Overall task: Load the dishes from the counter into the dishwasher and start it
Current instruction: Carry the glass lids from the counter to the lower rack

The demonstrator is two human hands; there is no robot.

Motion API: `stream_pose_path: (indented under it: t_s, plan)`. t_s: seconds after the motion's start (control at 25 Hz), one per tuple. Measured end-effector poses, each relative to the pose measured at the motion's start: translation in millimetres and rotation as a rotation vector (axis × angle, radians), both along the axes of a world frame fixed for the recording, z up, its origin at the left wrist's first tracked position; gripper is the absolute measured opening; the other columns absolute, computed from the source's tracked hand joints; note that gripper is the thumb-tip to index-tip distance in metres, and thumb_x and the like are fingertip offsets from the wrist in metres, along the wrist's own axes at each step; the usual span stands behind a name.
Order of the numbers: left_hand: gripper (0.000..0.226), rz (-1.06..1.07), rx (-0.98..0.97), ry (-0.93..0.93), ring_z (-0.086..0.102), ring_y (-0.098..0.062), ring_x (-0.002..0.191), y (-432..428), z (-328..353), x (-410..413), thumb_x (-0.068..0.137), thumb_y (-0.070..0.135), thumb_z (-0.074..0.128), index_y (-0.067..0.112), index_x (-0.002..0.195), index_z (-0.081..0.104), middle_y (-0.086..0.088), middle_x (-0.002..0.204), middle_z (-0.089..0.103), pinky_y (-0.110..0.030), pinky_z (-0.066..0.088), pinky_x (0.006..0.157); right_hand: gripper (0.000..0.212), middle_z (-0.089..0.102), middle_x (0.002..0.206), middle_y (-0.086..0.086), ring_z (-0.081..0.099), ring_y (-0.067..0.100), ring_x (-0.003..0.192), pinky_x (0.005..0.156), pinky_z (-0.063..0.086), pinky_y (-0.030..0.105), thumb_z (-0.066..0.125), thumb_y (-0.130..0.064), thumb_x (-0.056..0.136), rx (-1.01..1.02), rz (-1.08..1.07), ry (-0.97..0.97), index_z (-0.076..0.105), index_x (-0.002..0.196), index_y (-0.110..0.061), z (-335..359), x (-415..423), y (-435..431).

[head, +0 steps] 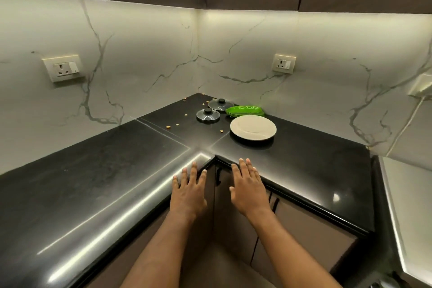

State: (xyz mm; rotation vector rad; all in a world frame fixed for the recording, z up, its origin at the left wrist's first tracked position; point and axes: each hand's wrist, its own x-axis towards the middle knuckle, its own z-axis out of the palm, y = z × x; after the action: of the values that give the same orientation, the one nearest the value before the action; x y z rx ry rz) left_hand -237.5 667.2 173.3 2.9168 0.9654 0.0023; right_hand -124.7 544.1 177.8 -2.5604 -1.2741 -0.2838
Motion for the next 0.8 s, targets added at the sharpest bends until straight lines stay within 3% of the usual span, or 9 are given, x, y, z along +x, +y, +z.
stream_pose_path:
  t_s: [0.32,0.6,0.8]
  plan:
    - [0.080,0.053,-0.034,0.032,-0.013,-0.034,0.150,89,-8,106,0.096,0.025,0.048,0.025,0.157,-0.004,-0.009,0.161,-0.023,-0.053,0.001,0.121,0.067,0.014,0.160,0.016,0.006,0.031,0.149,0.120,0.010,0.040,0.055,-0.025,0.093,-0.067,0.064,-0.012,0.024,0.152,-0.013,-10,125,97]
    - [0.077,0.052,-0.070,0.079,-0.012,-0.035,0.150,170,-11,194,0.098,0.025,0.046,0.023,0.158,-0.003,-0.010,0.162,-0.022,-0.056,0.000,0.120,0.065,0.010,0.161,0.013,0.004,0.027,0.150,0.121,0.009,0.038,0.048,-0.025,0.095,-0.103,0.048,-0.043,0.019,0.153,-0.017,-14,217,170]
    - [0.086,0.019,-0.123,0.118,-0.010,-0.036,0.150,243,-19,262,0.096,0.038,0.056,0.023,0.157,-0.002,-0.010,0.163,-0.019,-0.057,0.003,0.120,0.063,0.009,0.162,0.011,0.002,0.027,0.150,0.120,0.008,0.036,0.047,-0.024,0.096,-0.132,-0.002,-0.027,0.020,0.153,-0.018,-18,276,229]
